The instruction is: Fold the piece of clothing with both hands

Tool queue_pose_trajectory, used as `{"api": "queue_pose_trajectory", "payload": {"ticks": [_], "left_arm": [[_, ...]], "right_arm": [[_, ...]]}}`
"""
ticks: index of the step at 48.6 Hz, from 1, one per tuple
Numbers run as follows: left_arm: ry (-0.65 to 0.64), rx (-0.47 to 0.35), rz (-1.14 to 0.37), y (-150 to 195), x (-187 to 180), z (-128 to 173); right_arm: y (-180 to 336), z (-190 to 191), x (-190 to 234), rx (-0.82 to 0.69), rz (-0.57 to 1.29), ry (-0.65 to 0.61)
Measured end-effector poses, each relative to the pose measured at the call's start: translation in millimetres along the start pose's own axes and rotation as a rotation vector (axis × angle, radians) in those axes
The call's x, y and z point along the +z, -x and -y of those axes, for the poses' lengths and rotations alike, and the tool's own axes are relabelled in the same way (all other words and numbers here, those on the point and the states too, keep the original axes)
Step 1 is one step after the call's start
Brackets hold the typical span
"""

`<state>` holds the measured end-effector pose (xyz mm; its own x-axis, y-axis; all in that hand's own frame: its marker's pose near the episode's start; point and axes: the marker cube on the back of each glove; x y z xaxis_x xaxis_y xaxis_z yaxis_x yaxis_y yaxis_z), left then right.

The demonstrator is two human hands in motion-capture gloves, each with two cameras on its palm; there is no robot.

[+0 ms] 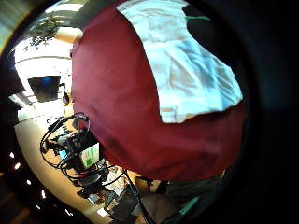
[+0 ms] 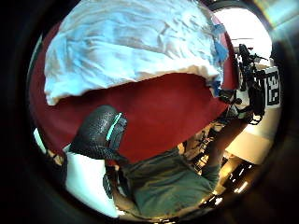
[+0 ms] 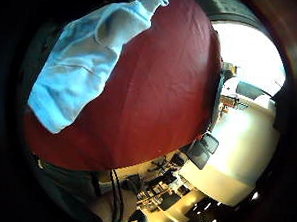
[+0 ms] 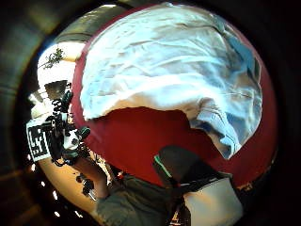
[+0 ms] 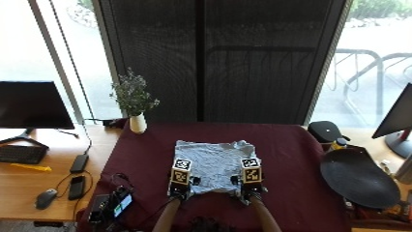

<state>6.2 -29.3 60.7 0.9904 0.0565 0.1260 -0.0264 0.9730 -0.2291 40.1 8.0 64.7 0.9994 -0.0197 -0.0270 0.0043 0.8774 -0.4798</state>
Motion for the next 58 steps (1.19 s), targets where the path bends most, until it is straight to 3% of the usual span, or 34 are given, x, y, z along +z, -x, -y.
{"api": "queue_pose_trajectory", "payload": {"ticks": [4,8,18,27,33,37,44,52,58], "left_arm": [[0.021,-0.015,0.020,2.8,0.9,-5.9],[0.070,0.023,-0.042,-3.8,9.3,-8.7],[0.091,0.029,-0.099,-2.2,20.9,-11.6],[-0.132,0.028,-0.037,-2.9,19.6,-6.9],[-0.320,0.038,0.021,-4.9,56.6,44.6],[-0.364,0.052,0.056,-5.1,49.8,38.5],[-0.188,0.091,0.026,0.1,36.4,8.4],[0.121,0.214,-0.008,9.7,11.0,-34.9],[0.171,0.274,-0.059,17.4,-18.6,-46.8]], "right_arm": [[7.6,-15.1,2.3,-0.050,0.060,0.112],[-6.1,-2.8,5.0,0.056,-0.050,-0.019],[-3.9,3.5,16.5,0.021,0.039,-0.014],[6.8,10.7,16.2,-0.029,0.043,-0.174],[8.0,10.0,9.9,-0.009,-0.037,-0.330],[3.2,11.3,13.5,0.012,-0.071,-0.359],[-10.0,22.3,29.6,-0.038,-0.008,-0.302],[-8.0,-18.3,1.4,-0.170,0.097,-0.099],[-12.1,-28.8,-36.0,-0.228,0.136,-0.030]]}}
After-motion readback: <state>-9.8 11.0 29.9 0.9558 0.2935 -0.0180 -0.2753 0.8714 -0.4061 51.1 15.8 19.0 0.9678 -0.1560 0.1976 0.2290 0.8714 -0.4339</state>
